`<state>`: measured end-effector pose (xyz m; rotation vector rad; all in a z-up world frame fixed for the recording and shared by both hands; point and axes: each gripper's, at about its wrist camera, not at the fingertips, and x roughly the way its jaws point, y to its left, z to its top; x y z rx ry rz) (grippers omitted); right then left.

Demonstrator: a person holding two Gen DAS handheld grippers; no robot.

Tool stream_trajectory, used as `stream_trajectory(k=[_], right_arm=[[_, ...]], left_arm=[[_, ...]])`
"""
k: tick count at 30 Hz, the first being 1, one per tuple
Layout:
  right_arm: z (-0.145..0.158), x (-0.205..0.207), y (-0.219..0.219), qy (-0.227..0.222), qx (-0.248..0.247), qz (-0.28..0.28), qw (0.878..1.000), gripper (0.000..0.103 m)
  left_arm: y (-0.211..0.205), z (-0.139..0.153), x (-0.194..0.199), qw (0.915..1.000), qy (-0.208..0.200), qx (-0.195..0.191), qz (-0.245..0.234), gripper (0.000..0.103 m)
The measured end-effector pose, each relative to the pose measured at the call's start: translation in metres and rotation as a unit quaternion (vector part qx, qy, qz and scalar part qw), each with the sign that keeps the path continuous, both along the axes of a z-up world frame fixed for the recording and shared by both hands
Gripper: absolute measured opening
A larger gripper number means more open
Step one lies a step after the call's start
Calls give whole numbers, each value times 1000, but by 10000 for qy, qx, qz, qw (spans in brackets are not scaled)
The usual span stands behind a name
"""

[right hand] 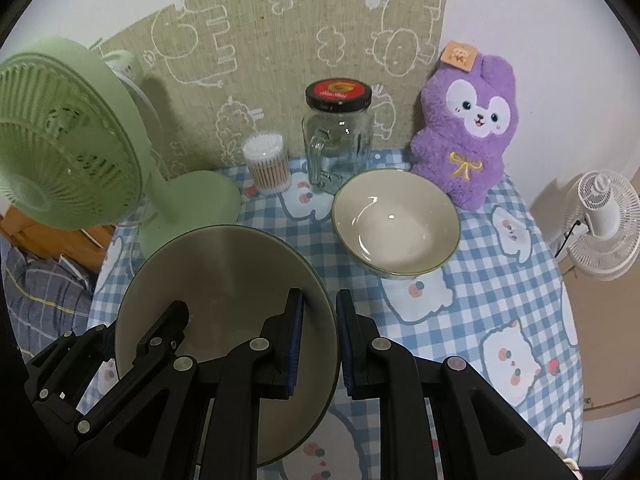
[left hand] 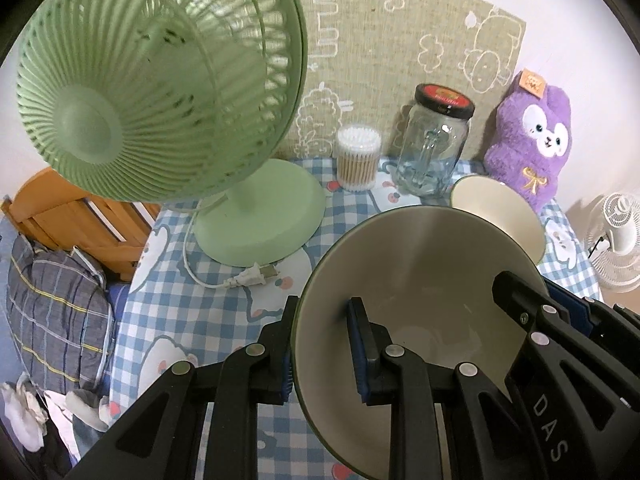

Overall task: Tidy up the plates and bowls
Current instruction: 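Lift the green-rimmed bowl off the table with both tools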

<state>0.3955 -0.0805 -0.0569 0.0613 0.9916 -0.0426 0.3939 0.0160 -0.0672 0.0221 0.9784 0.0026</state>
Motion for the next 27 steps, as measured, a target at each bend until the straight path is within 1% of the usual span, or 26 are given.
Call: stream_trajectory(k=[11, 19, 27], right_arm=[[45, -33, 0, -214, 7, 31, 9998, 20], [70, -66, -3, -300, -74, 50, 9995, 20], [92, -105, -6, -440, -58, 109, 9990, 20]], left_arm=[[-4, 44, -29, 9998, -213, 1, 53, 21], [-9, 66, -58, 9995, -285, -91, 74, 21], [-11, 88, -93, 9990, -427, -69, 80, 21]])
